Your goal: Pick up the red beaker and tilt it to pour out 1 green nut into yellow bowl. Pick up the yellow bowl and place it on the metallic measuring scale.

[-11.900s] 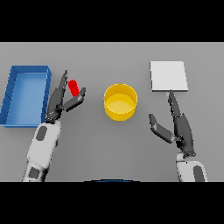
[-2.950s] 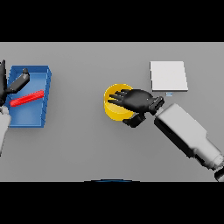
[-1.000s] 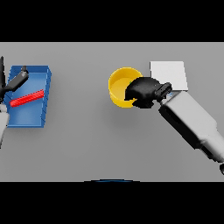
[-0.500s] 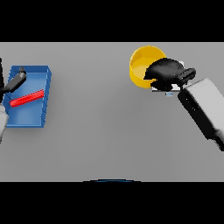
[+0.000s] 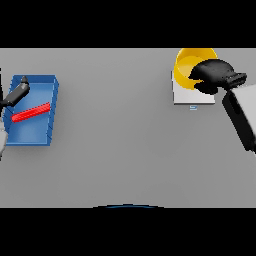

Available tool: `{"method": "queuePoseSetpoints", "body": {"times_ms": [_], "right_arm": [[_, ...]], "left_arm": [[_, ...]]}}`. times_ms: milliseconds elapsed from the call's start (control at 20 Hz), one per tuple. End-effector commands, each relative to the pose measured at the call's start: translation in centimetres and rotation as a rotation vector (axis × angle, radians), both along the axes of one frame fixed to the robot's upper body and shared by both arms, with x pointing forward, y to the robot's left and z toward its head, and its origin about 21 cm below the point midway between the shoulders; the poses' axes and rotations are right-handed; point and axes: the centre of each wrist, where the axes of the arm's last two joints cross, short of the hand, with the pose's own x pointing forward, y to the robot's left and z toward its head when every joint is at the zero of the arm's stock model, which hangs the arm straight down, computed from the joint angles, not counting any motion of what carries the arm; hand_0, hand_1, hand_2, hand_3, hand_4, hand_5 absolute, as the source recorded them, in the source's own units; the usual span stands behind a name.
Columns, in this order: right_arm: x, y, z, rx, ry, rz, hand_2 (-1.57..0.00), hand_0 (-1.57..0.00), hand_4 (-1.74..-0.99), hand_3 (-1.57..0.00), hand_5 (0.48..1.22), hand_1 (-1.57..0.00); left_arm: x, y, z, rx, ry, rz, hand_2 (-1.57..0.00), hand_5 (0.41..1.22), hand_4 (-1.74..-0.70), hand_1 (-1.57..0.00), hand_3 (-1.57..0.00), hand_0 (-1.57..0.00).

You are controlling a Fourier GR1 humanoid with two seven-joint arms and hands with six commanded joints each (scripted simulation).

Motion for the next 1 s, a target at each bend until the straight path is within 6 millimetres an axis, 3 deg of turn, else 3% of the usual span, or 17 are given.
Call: {"method": "queuePoseSetpoints", "body": {"times_ms": [0,250,500,650,700,800,850,950], "right_arm": [[0.0,-0.3,-0.6,-0.003,-0.001,-0.02,-1.46,-1.57,-1.741,-1.26,1.221,-1.57],[0.3,-2.1,-2.5,0.008,0.028,-0.064,-1.4,-1.57,-1.741,-1.35,1.221,-1.57],[0.6,-2.0,-4.0,0.053,0.044,-0.058,-1.34,-1.57,-1.741,-1.4,1.221,-1.57],[0.8,-2.0,-4.2,0.065,0.049,-0.063,-1.34,-1.46,-1.741,-1.45,1.221,-1.57],[0.8,-1.8,-4.4,0.06,0.056,-0.072,-1.38,-1.45,-1.734,-1.39,1.221,-1.5],[0.8,-2.0,-4.1,0.075,0.059,-0.067,-1.45,-1.49,-1.737,-1.1,1.221,-1.48],[0.8,-1.9,-4.1,0.069,0.058,-0.074,-1.29,-1.44,-1.688,-0.99,1.221,-1.34],[0.8,-1.9,-4.1,0.057,0.061,-0.065,-0.92,-0.99,-1.629,-0.8,1.08,-0.88]], "left_arm": [[0.1,0.2,0.3,0.012,0.005,0.005,0.0,0.684,-0.72,0.0,0.0,0.0],[0.2,0.1,0.2,0.006,0.007,0.011,0.0,0.679,-0.72,0.0,0.0,0.0],[0.3,0.1,0.5,0.012,0.0,0.007,0.0,0.673,-0.73,0.0,0.0,0.0],[0.3,-0.4,0.2,0.014,0.005,-0.008,0.0,0.668,-0.72,0.0,0.0,0.0],[0.5,-0.6,0.0,0.011,0.006,0.001,0.0,0.667,-0.72,0.0,0.0,0.0],[0.4,-0.6,-0.1,0.017,0.006,0.001,0.0,0.671,-0.72,0.0,0.0,0.0],[0.5,-0.5,0.2,0.019,0.007,0.003,0.0,0.671,-0.72,0.0,0.0,0.0],[0.8,-0.1,0.1,0.016,0.017,0.007,0.0,0.668,-0.72,0.0,0.0,0.0]]}}
